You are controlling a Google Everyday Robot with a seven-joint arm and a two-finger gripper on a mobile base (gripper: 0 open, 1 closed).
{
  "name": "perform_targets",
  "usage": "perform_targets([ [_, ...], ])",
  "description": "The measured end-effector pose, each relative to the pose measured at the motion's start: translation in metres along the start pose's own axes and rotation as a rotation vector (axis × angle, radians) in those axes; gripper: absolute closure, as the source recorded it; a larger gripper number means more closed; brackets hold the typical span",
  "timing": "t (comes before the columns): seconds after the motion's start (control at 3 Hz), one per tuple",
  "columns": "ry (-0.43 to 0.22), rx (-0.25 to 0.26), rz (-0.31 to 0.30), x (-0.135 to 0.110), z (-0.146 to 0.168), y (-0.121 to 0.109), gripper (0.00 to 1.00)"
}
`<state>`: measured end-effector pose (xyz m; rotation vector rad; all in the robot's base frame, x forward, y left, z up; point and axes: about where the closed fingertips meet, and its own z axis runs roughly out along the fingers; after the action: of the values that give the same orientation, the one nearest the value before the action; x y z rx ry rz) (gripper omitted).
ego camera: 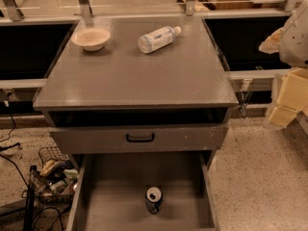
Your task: Pick pepsi can from middle drawer and place on counter
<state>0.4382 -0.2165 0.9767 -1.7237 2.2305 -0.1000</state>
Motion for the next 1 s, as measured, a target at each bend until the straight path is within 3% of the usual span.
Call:
perform_targets([
  [0.67,-0.019,0.019,-0.007,-0.005,0.013,0.009,0.00],
  [1.0,-0.019,-0.070,0.021,0.000,0.072,0.046,0.00],
])
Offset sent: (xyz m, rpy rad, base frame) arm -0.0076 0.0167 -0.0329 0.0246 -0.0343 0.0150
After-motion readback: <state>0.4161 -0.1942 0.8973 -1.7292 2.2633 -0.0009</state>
